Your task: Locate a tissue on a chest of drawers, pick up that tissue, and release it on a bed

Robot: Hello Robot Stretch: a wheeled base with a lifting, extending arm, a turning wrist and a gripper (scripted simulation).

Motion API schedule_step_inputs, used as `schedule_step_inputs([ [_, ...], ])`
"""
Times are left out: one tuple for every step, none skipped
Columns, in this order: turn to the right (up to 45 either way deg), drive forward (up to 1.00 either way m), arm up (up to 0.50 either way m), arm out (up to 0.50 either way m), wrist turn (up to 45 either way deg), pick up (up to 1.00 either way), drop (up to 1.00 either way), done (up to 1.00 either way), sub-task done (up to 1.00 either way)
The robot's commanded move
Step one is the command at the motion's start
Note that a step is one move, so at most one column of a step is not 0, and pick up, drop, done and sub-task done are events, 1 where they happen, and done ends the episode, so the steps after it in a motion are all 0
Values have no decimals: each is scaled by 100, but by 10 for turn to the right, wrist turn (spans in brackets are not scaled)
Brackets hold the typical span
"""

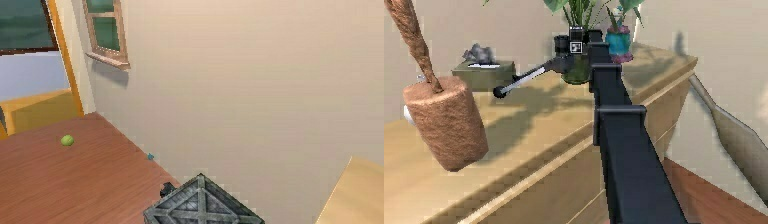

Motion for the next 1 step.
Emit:
schedule_step_inputs([
  [0, 0, 0, 0, -450, 0, 0, 0, 0],
])
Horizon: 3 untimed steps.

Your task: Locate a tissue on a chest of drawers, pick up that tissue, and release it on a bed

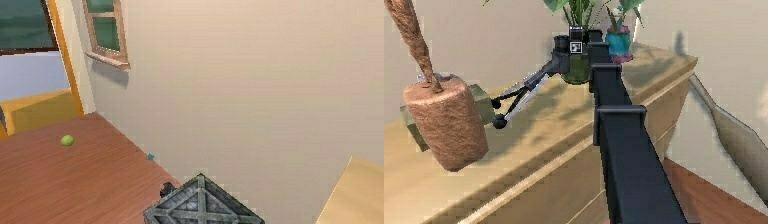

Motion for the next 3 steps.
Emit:
schedule_step_inputs([
  [0, 0, 0, 0, -120, 0, 0, 0, 0],
  [0, 0, 0, -44, 0, 0, 0, 0, 0],
  [-450, 0, 0, 0, 0, 0, 0, 0, 0],
])
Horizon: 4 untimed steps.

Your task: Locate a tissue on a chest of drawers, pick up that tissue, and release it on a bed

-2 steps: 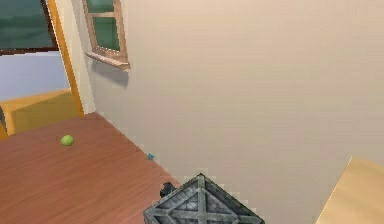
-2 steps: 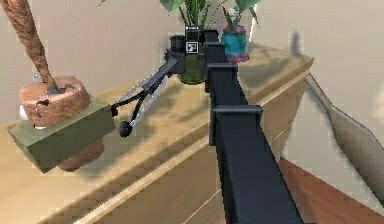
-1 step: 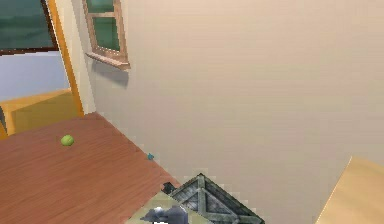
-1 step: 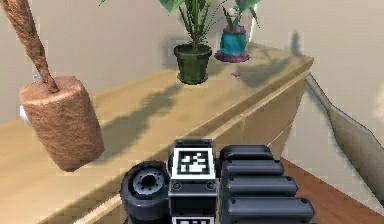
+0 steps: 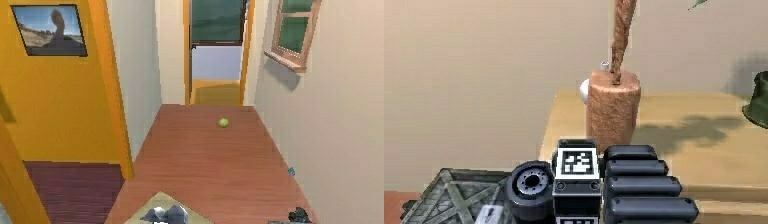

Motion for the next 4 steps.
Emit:
schedule_step_inputs([
  [-60, 0, 0, 0, 0, 0, 0, 0, 0],
  [0, 75, 0, 0, 0, 0, 0, 0, 0],
  [-360, 0, 0, 0, 0, 0, 0, 0, 0],
  [0, 65, 0, 0, 0, 0, 0, 0, 0],
])
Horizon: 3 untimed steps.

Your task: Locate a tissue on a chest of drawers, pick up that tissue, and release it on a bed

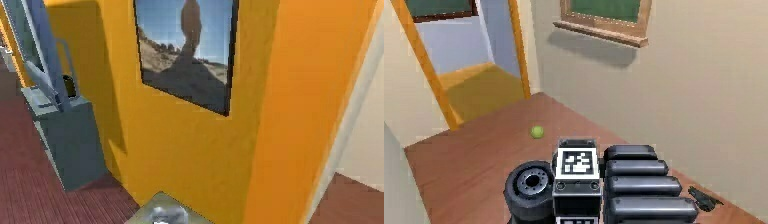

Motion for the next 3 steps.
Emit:
schedule_step_inputs([
  [-420, 0, 0, 0, 0, 0, 0, 0, 0],
  [0, 75, 0, 0, 0, 0, 0, 0, 0],
  [-60, 0, 0, 0, 0, 0, 0, 0, 0],
])
